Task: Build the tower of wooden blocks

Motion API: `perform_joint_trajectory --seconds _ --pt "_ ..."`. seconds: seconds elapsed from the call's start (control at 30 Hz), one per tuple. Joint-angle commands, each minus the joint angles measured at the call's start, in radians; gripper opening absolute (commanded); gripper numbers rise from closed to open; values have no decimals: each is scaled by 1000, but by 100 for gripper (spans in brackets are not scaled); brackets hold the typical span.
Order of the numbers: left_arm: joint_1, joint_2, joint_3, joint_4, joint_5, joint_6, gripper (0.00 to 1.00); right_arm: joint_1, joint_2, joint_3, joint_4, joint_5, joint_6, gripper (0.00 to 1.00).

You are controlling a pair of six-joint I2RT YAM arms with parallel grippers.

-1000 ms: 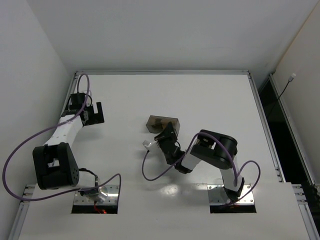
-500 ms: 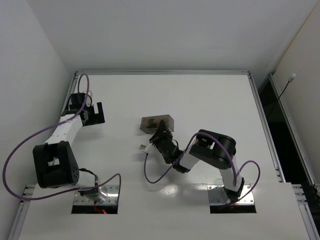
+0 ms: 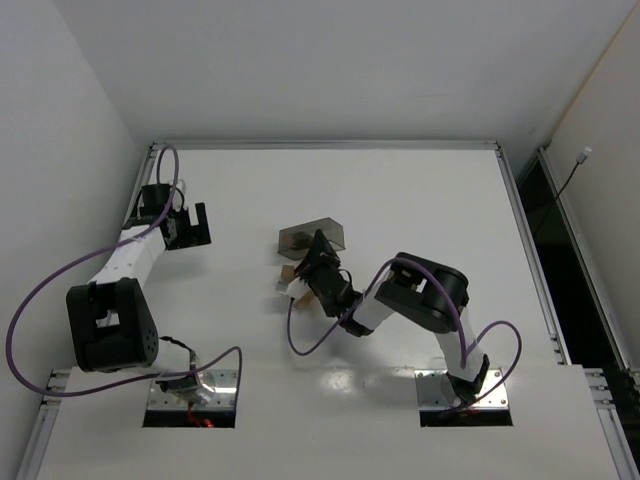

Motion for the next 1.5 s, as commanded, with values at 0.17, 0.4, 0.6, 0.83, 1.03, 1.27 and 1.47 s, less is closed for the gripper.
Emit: perform_joint_trajectory --seconds 0.17,0.4,0.6,0.83,1.03,1.27,1.47 --pt "14 6 36 7 16 -25 100 -21 -16 98 529 24 -64 0" --pt "14 18 48 7 27 -25 100 -32 -13 98 523 35 -49 0" --pt "14 18 48 7 29 -37 100 -48 -8 111 494 24 -48 0" --pt "14 30 62 -2 53 -28 100 -64 -11 123 505 24 -66 0" --pt "14 40 62 -2 56 -37 100 -64 -26 80 532 0 -42 0" --pt "14 49 62 11 81 -28 100 -76 0 148 526 56 -41 0" --pt "14 29 71 9 90 -5 100 -88 -63 258 275 263 52 0"
